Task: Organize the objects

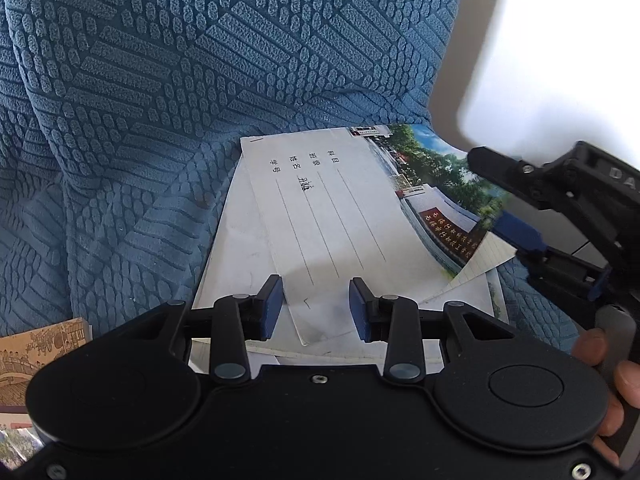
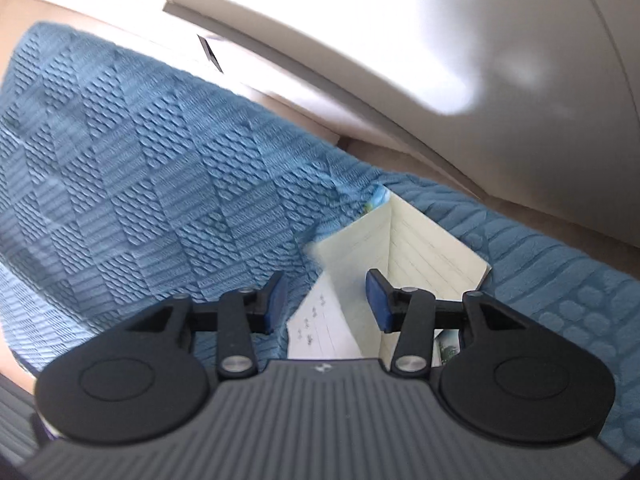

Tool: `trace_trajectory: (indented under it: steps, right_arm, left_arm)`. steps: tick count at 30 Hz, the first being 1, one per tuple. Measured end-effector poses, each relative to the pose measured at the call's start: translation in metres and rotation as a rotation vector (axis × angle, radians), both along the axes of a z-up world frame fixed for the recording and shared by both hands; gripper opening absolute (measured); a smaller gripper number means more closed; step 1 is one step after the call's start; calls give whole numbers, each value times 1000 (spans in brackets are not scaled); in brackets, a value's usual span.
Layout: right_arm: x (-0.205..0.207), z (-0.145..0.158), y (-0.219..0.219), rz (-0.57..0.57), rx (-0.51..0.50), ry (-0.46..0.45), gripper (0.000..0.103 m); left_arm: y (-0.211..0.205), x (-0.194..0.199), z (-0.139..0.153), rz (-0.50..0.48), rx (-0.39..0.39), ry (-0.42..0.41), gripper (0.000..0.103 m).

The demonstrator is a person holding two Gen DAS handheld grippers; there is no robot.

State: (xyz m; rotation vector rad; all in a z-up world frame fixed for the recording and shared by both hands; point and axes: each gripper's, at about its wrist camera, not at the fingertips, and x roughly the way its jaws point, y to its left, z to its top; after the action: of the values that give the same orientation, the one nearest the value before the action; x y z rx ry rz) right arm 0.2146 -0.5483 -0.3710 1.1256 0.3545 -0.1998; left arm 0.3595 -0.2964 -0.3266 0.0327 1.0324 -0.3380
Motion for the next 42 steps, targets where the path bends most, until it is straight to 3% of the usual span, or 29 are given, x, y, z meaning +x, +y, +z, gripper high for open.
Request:
trace_trajectory:
  steps: [2, 4, 6, 8, 11, 20, 25, 35, 42]
  right_arm:
    - [6, -5, -2, 4, 22, 33, 39]
    - [13, -8, -1, 17, 4, 118, 26]
    - [14, -10, -1, 19, 15, 130, 14]
    - [16, -5, 3, 20, -65, 188, 3]
    - [16, 9, 11, 43, -159, 187, 3]
    - [-7, 32, 11, 74, -144, 49, 3]
    - [-23, 44, 7, 66, -147, 29, 3]
    - [-63, 66, -2, 50, -51, 7, 3]
    - [-99, 93, 6, 68, -103, 42, 3]
  left_arm:
    - [0, 0, 0, 0, 0, -2, 34]
    - [0, 0, 0, 1, 0, -1, 34]
    - [1, 0, 0, 12, -14, 3, 34]
    - [7, 3, 3, 34, -49, 23, 34]
    - [28, 5, 10, 109, -125, 29, 42]
    - [83, -9, 2, 279, -516, 213, 60]
    - [87, -10, -12, 303, -641, 284, 64]
    - [84, -11, -25, 288, -721, 360, 71]
    - [88, -10, -18, 258, -668, 329, 73]
